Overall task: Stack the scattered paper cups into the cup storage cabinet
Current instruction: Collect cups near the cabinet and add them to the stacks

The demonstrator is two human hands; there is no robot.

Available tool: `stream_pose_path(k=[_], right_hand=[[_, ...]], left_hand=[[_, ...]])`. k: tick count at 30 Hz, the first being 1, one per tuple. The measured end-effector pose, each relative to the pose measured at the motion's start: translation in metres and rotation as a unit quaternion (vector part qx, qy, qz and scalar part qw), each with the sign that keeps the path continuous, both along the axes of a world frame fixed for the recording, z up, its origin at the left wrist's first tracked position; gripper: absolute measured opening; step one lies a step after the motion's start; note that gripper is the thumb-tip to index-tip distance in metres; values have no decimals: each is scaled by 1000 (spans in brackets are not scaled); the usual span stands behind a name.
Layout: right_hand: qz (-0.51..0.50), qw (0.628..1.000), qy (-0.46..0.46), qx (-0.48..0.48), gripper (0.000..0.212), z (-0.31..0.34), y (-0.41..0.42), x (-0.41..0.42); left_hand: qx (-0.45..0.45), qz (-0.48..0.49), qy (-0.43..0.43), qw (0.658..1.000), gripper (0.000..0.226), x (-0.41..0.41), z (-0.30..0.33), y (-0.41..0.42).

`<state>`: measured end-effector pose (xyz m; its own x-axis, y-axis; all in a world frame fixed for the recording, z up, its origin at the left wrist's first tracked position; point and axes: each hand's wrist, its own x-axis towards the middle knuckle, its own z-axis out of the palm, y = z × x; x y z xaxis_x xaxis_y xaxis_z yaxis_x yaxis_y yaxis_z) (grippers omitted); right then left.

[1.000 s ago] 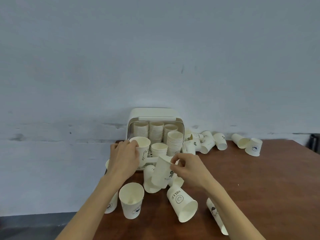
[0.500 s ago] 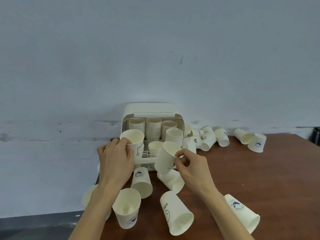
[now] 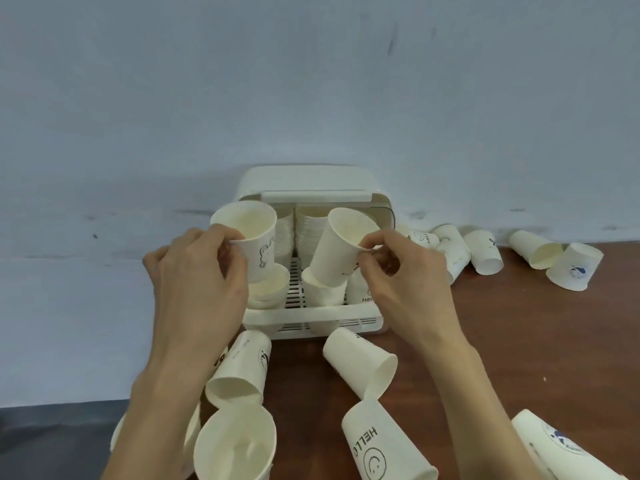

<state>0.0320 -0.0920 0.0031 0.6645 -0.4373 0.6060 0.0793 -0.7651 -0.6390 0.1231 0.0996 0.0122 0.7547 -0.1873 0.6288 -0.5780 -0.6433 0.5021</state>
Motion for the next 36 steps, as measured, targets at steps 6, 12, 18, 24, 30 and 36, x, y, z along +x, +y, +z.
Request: stream_pose_path(k=[6, 12, 18, 24, 30, 36], right_hand=[[-7, 1000, -14, -16, 9, -10, -3, 17], [2, 998, -25, -49, 8, -13, 1, 24], [-3, 998, -15, -68, 7, -20, -2, 31], [-4, 997, -9, -77, 7, -26, -5, 37], [-1, 993, 51, -106, 5, -35, -9, 41], [-1, 987, 111, -112, 9, -39, -11, 44]], left_hand=[[38, 5, -16, 999, 16, 8, 0, 4], [49, 11, 0, 999, 18, 17, -6, 11], [52, 7, 9, 999, 17, 23, -13, 7], [73, -6, 11, 997, 18, 25, -23, -1], [111, -4, 3, 994, 23, 25, -31, -9], [100, 11, -10, 995, 22, 30, -33, -7]])
